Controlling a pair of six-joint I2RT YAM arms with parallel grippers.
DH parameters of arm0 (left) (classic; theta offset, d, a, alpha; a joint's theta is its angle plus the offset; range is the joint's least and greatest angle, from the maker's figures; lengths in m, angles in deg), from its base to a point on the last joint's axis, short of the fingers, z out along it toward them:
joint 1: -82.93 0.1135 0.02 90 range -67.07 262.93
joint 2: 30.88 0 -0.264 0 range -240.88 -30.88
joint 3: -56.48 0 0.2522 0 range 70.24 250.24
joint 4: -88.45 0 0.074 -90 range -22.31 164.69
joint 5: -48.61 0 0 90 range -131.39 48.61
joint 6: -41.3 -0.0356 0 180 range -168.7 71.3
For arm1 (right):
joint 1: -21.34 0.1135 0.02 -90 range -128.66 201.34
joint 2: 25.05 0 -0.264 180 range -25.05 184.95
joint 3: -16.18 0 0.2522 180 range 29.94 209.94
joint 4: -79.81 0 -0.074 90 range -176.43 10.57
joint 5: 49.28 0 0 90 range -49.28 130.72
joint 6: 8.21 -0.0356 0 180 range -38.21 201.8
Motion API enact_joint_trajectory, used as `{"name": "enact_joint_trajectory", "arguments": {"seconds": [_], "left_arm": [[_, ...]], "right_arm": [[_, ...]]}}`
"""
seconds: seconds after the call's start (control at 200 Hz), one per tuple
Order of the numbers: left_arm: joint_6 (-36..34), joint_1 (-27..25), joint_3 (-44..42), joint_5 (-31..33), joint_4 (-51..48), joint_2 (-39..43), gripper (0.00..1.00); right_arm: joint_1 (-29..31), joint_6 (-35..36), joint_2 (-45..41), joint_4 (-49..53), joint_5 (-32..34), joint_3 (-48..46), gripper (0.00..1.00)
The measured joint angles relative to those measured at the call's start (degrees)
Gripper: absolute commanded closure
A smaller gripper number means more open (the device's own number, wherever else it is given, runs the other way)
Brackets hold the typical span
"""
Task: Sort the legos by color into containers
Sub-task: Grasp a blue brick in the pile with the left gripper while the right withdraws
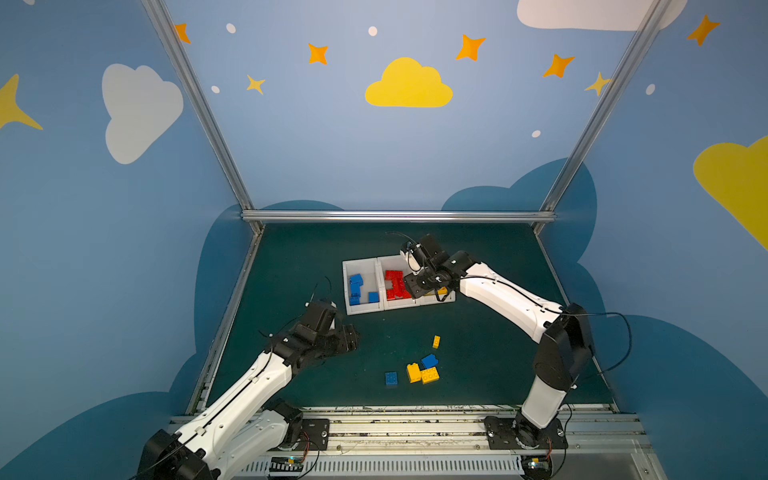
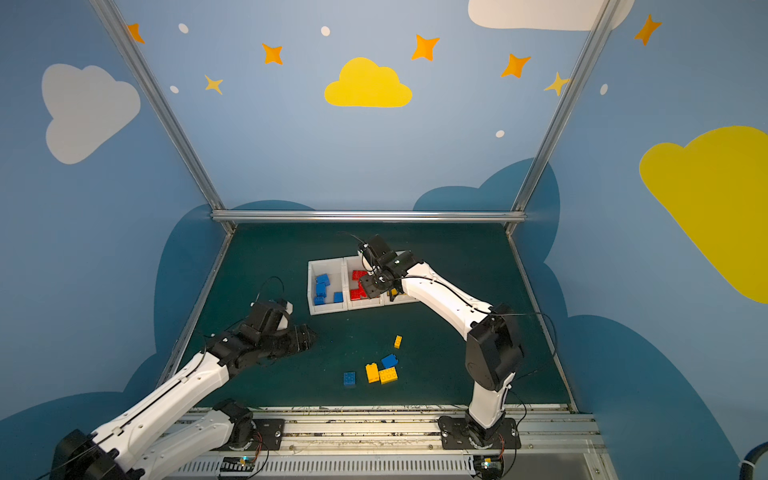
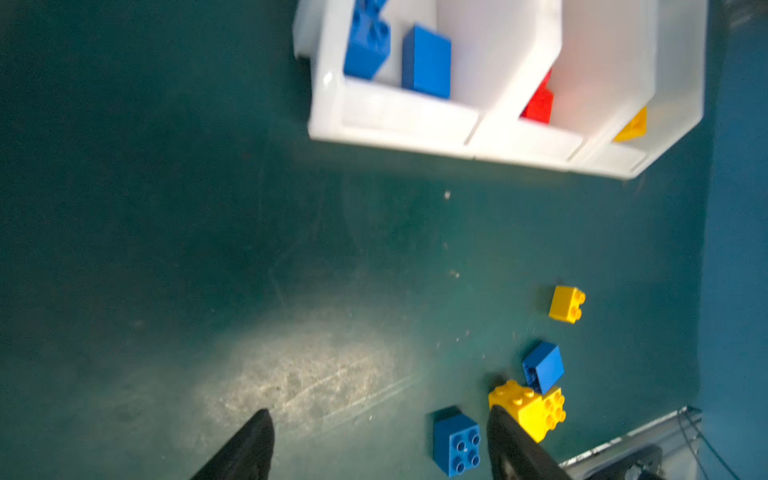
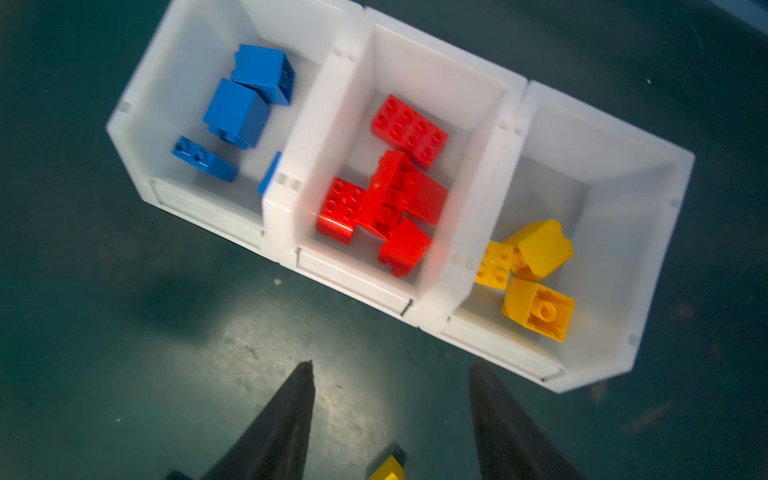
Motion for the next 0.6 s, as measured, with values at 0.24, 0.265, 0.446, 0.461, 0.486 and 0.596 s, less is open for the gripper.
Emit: {"name": "enact_joint_trajectory", "arguments": {"seconds": [0.24, 0.265, 0.446, 0.461, 0.486, 0.596], "left_arm": [[4.1, -10.7, -0.5, 0.2, -0.5, -5.7, 0.2], [4.4, -11.5, -0.3, 0.2, -0.5, -6.6, 0.2], [4.8, -15.2, 2.4, 0.0, -0.1, -13.9, 0.2], [4.7, -15.5, 2.9, -0.1, -0.1, -14.6, 0.2], [4.7, -15.9, 3.5, -0.1, 0.0, -15.8, 0.2], [4.1, -17.7, 6.8, -0.9, 0.0, -20.5, 0.2]], "right_arm": [[-4.1, -3.2, -4.8, -0.8, -0.4, -7.4, 0.4], [-4.3, -3.5, -5.0, -0.8, -0.5, -7.7, 0.4], [-4.7, -4.6, -5.4, -1.0, -1.1, -8.6, 0.4], [-4.7, -4.6, -5.4, -1.0, -1.1, -8.6, 0.4], [-4.7, -4.7, -5.4, -1.1, -1.1, -8.7, 0.4], [-4.7, -5.2, -5.4, -1.2, -1.5, -8.7, 0.4]]}}
